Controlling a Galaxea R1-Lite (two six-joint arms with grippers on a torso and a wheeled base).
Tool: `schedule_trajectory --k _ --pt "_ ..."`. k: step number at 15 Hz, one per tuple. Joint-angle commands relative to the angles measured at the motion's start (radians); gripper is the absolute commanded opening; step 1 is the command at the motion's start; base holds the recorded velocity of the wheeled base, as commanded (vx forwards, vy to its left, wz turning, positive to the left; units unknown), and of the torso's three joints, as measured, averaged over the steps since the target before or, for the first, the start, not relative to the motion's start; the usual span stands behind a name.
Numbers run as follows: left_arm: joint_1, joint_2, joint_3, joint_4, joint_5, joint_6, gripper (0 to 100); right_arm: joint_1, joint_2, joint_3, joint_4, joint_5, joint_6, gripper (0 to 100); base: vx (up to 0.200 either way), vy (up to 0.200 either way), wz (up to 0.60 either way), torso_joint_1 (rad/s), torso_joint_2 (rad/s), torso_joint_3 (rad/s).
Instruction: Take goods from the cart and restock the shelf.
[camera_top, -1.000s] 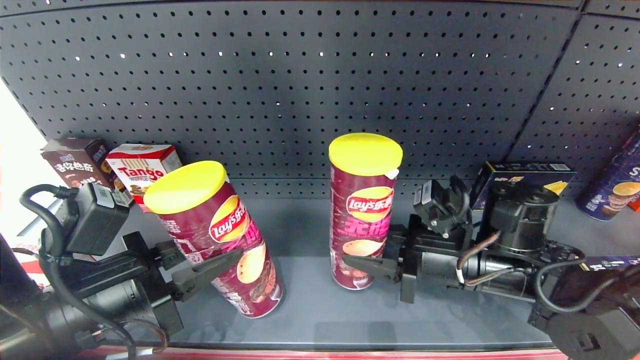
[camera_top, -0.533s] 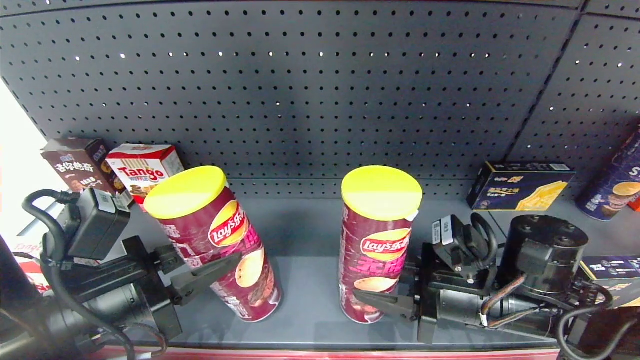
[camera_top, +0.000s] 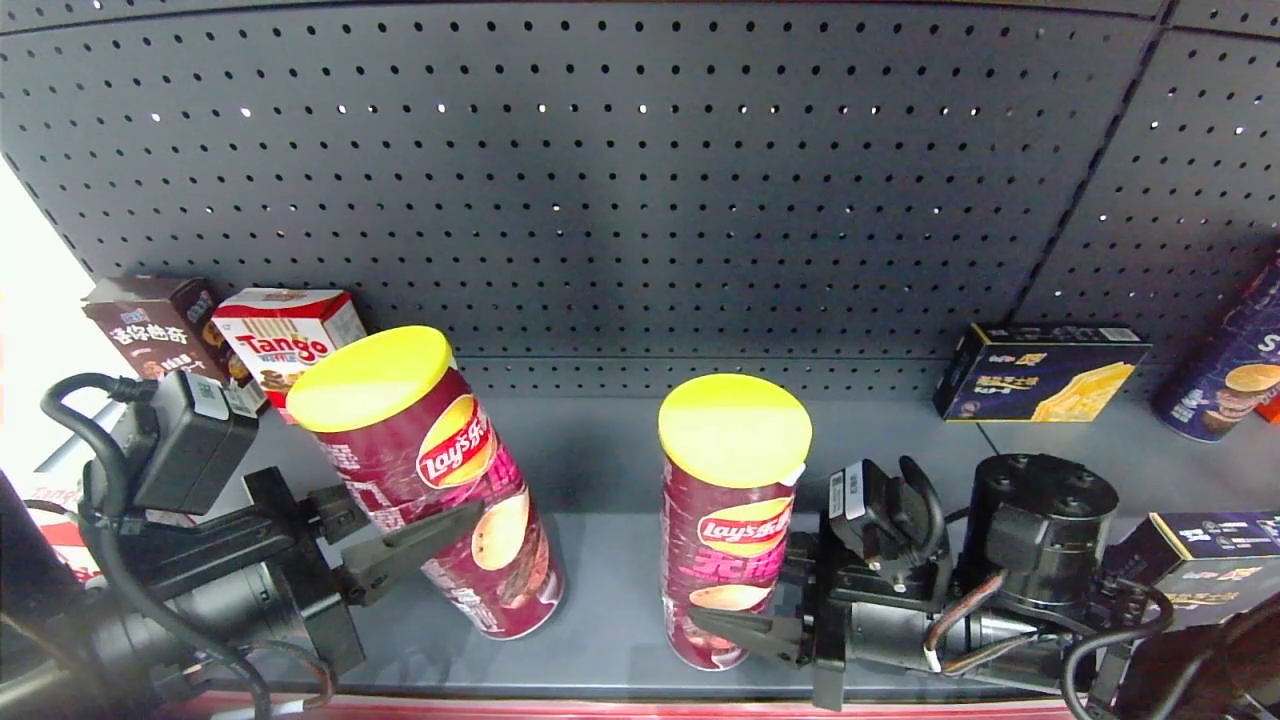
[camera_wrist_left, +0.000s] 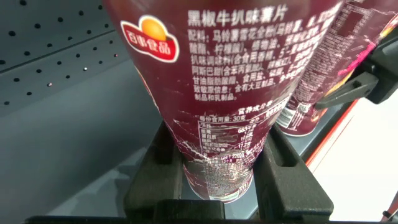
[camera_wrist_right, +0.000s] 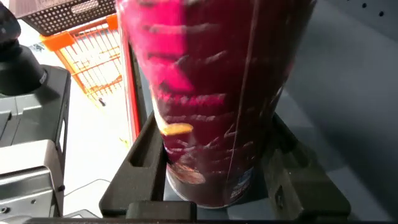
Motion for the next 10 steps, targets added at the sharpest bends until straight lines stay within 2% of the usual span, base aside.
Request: schedule_trajectory --k 1,9,10 --pt "0.000 0.002 0.000 -0.002 0.000 -0.001 0 0.001 0.037 -0.010 0.004 -0.002 0.000 0 0.000 0.000 0.00 0.000 0.00 0.000" --pt "0.000 0.001 0.003 -0.002 0.000 -0.001 0 0.013 0.090 -0.062 0.002 -0.034 -0.002 0 0.000 0.000 0.00 0.000 0.00 0.000" --pt "0.001 0.001 0.003 -0.002 0.000 -0.001 0 0.015 0.089 -0.061 0.002 -0.042 -0.003 100 0.000 0.000 0.00 0.000 0.00 0.000"
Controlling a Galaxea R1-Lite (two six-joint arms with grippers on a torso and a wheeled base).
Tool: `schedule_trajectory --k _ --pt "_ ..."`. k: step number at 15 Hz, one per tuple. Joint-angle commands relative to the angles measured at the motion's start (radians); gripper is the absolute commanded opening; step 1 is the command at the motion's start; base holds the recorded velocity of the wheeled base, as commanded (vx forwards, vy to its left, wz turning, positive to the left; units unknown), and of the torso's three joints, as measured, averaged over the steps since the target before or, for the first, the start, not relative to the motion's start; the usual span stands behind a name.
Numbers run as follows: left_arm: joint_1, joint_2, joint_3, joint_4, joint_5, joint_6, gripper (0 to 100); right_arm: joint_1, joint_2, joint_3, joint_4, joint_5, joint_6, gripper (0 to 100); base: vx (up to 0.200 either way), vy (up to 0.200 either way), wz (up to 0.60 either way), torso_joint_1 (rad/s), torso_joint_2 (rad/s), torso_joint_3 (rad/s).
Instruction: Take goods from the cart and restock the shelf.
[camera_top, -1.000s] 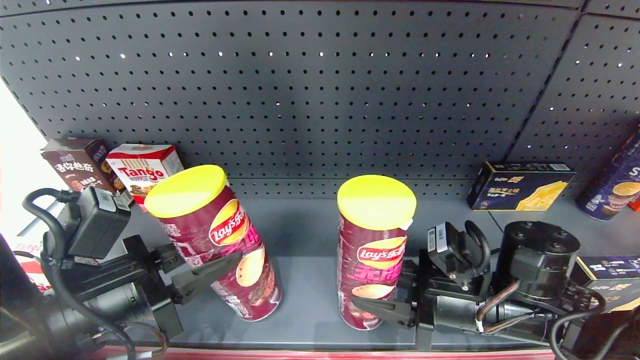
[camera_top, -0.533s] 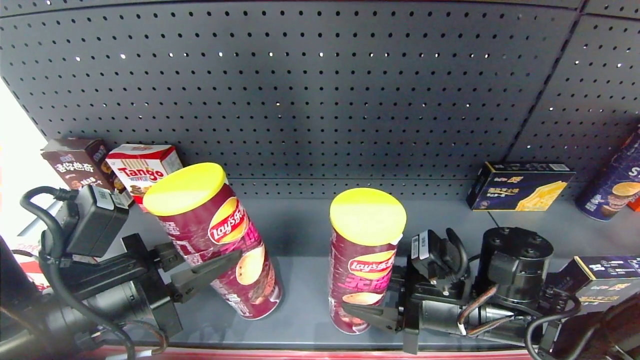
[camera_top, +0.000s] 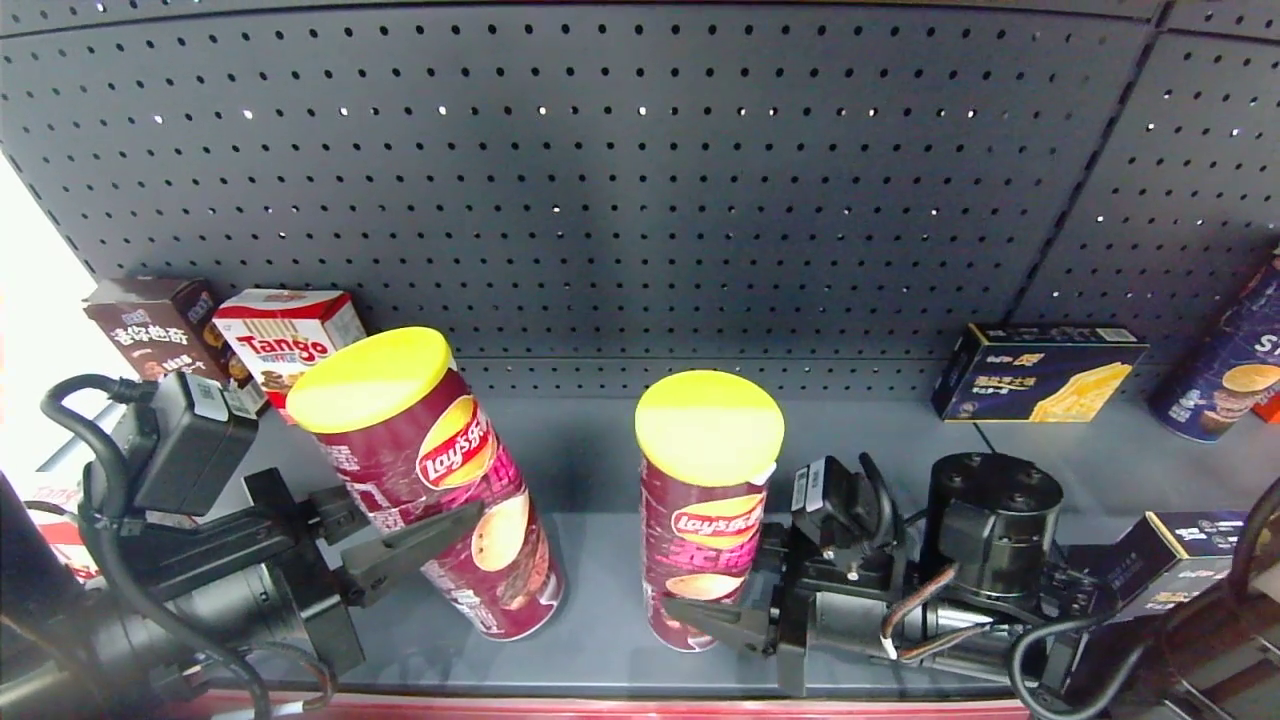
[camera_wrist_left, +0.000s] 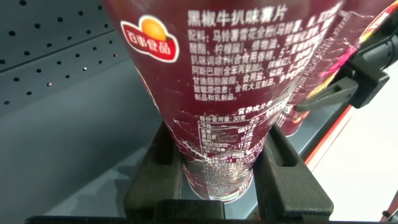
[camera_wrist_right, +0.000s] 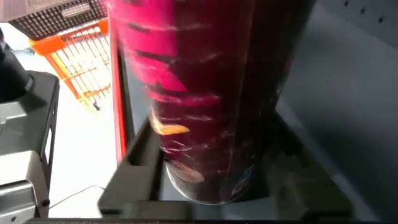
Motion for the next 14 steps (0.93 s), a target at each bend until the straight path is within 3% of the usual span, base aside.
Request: schedule_trajectory --k 1,7,14 --pt "0.000 0.001 0.002 0.001 0.000 0.000 0 0.005 0.006 0.001 -0.002 -0.007 0.000 100 0.000 0.000 0.00 0.000 0.00 0.000" --pt "0.000 0.001 0.002 0.000 0.000 0.000 0 -0.011 -0.157 0.118 -0.022 -0.027 0.000 100 0.000 0.000 0.00 0.000 0.00 0.000" --pt "-0.001 0.001 0.005 0.000 0.000 0.000 0 -0.153 -0.545 0.279 -0.011 -0.056 0.001 100 0.000 0.000 0.00 0.000 0.00 0.000"
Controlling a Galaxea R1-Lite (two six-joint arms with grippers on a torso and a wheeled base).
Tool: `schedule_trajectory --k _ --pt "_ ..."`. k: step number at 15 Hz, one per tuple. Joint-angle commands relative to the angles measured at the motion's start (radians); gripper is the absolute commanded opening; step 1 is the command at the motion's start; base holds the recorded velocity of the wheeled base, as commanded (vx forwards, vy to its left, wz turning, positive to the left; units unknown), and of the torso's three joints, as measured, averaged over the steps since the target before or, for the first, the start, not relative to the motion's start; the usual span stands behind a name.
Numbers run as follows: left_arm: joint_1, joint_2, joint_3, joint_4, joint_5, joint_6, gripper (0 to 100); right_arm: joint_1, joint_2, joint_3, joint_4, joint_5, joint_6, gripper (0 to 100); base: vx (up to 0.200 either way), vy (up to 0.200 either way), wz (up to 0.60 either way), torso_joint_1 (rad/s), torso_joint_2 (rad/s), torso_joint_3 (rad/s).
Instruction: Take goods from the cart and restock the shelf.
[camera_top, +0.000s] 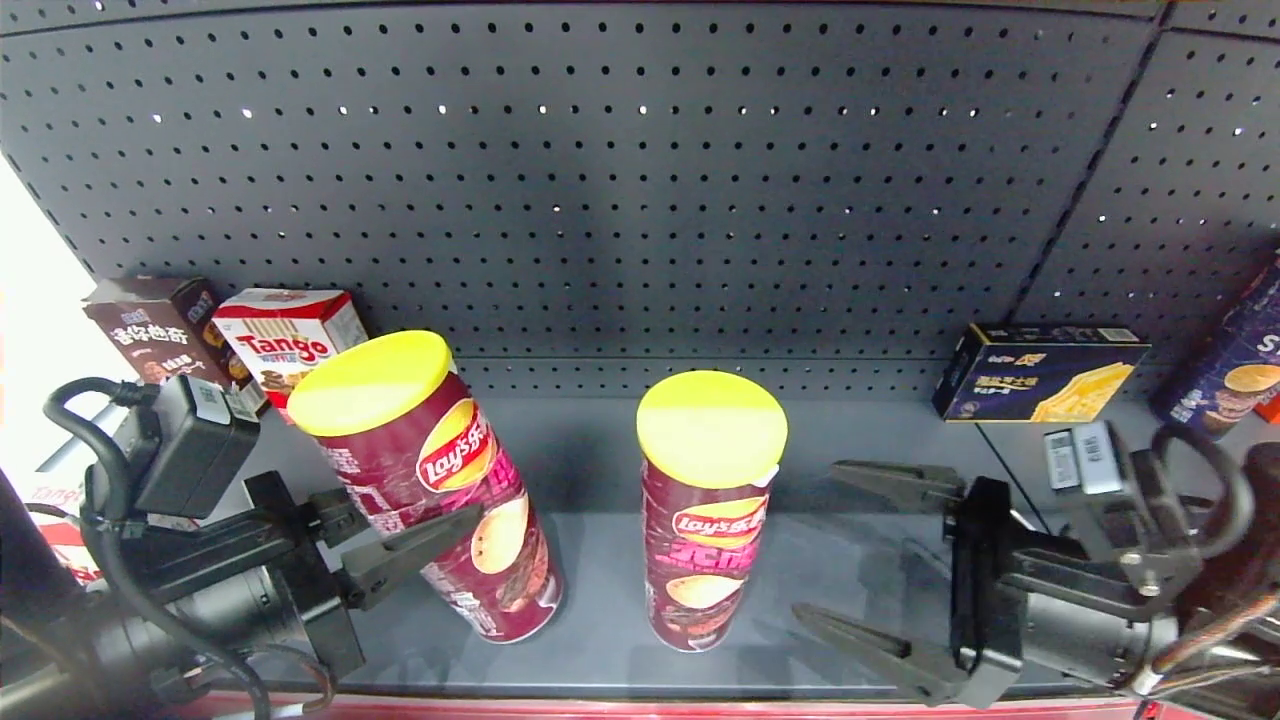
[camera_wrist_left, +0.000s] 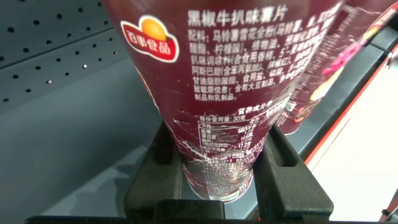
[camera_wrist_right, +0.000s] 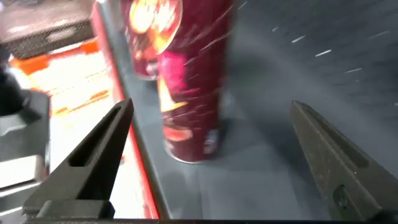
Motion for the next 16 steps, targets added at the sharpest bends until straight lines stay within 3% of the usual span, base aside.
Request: schedule_trajectory --k 1,2,7,12,13,16 --pt "-0.001 0.001 0.000 0.000 0.000 0.000 0 -0.110 -0.176 0.058 0.001 -0.052 0.001 100 0.000 0.000 0.00 0.000 0.00 0.000" --pt "-0.001 0.001 0.000 0.000 0.000 0.000 0 -0.135 -0.192 0.058 0.002 -0.063 0.001 100 0.000 0.000 0.00 0.000 0.00 0.000" --pt "-0.001 0.001 0.005 0.000 -0.001 0.000 0 -0.437 -0.396 0.102 0.027 -0.089 0.007 100 0.000 0.000 0.00 0.000 0.00 0.000" --pt "-0.002 0.000 0.008 0.000 -0.001 0.000 0 -0.651 -0.633 0.289 0.064 -0.092 0.053 100 0.000 0.000 0.00 0.000 0.00 0.000" --pt "-0.002 0.000 0.008 0.000 -0.001 0.000 0 -0.673 -0.705 0.318 0.125 -0.098 0.053 100 0.000 0.000 0.00 0.000 0.00 0.000" --pt "-0.002 -0.002 0.008 0.000 -0.001 0.000 0 -0.696 -0.988 0.315 0.489 -0.189 0.063 100 0.000 0.000 0.00 0.000 0.00 0.000"
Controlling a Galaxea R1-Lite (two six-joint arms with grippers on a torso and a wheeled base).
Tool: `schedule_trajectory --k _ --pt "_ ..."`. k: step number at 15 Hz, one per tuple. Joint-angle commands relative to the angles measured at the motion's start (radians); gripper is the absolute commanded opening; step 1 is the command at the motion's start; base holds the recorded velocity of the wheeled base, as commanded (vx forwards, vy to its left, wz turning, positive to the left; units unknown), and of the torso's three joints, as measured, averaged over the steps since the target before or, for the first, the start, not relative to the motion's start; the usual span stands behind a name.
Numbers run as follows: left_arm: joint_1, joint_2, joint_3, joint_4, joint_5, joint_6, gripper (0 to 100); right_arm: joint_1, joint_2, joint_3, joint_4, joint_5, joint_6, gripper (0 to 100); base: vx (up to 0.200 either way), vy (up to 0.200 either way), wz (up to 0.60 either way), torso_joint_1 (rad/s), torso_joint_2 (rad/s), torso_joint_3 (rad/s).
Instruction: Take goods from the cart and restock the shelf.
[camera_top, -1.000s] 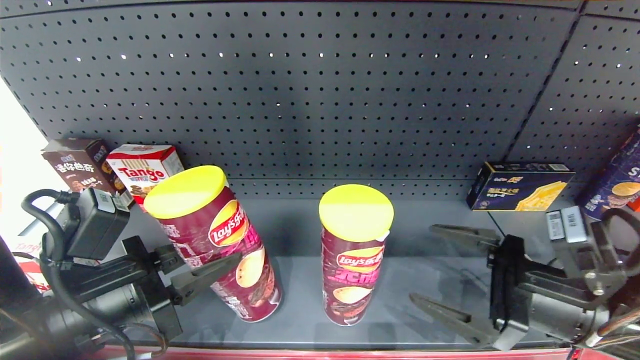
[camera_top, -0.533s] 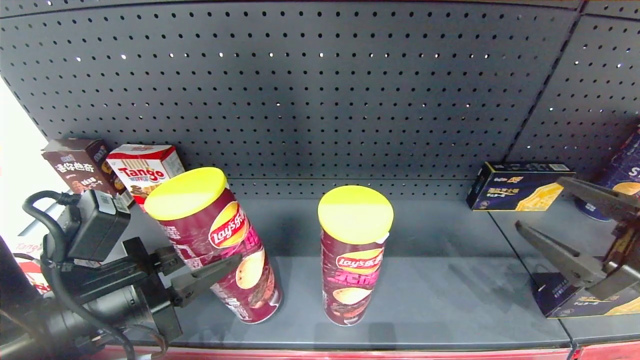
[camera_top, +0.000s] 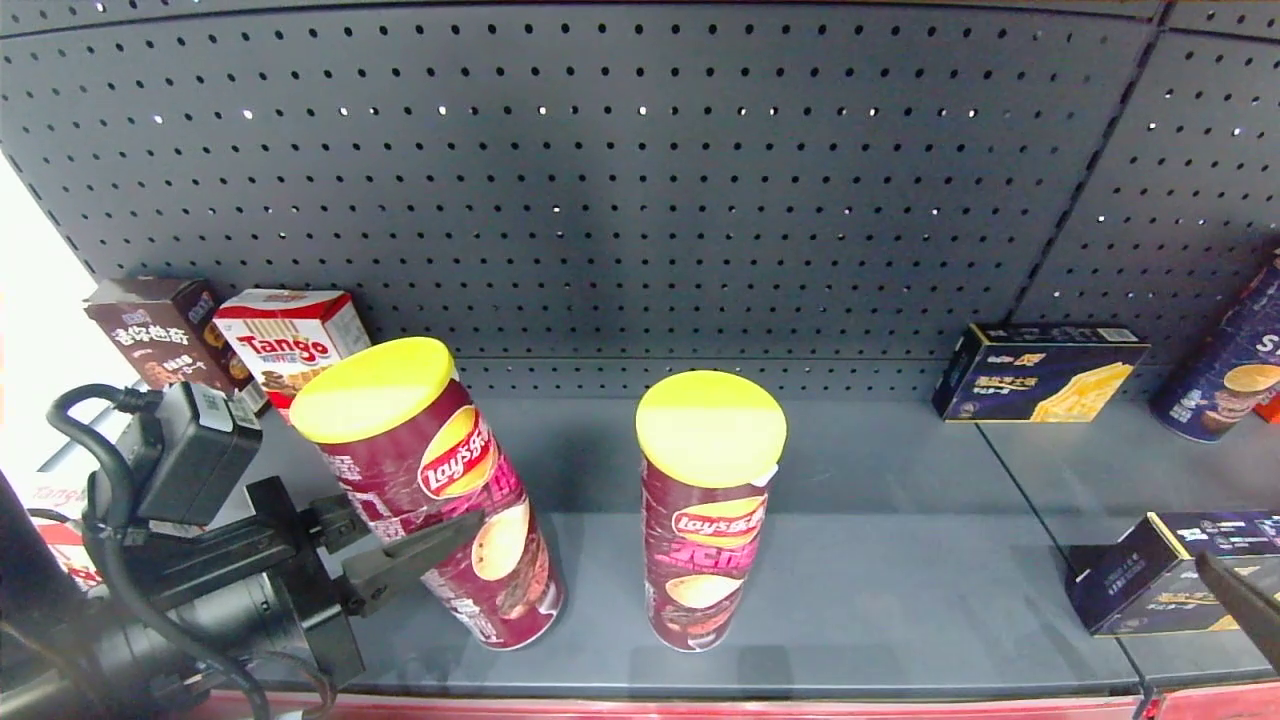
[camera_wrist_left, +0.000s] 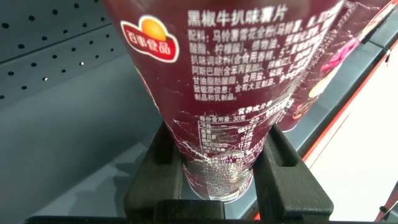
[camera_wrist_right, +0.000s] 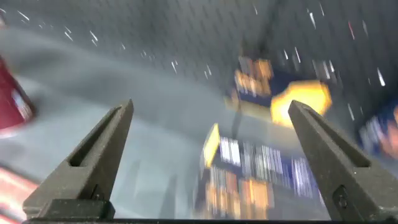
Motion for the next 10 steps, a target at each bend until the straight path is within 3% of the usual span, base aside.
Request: schedule_trajectory --k 1,3,6,8,10 --pt "0.000 0.000 0.003 0.001 0.000 0.000 0 -0.030 -0.394 0.019 0.374 -0.080 0.019 100 0.000 0.000 0.00 0.000 0.00 0.000" --pt "-0.002 -0.007 0.003 0.001 0.000 0.000 0 -0.030 -0.667 0.007 0.704 -0.114 0.045 100 0.000 0.000 0.00 0.000 0.00 0.000" --pt "-0.002 -0.028 0.009 0.001 0.000 0.000 0 -0.028 -0.682 0.023 0.737 -0.275 0.075 100 0.000 0.000 0.00 0.000 0.00 0.000" --pt "-0.003 -0.040 0.034 0.002 0.001 0.001 0 -0.028 -0.682 0.021 0.879 -0.461 0.091 100 0.000 0.000 0.00 0.000 0.00 0.000" --pt "-0.002 -0.057 0.035 0.002 0.004 0.001 0 -0.028 -0.682 0.023 0.871 -0.485 0.119 100 0.000 0.000 0.00 0.000 0.00 0.000"
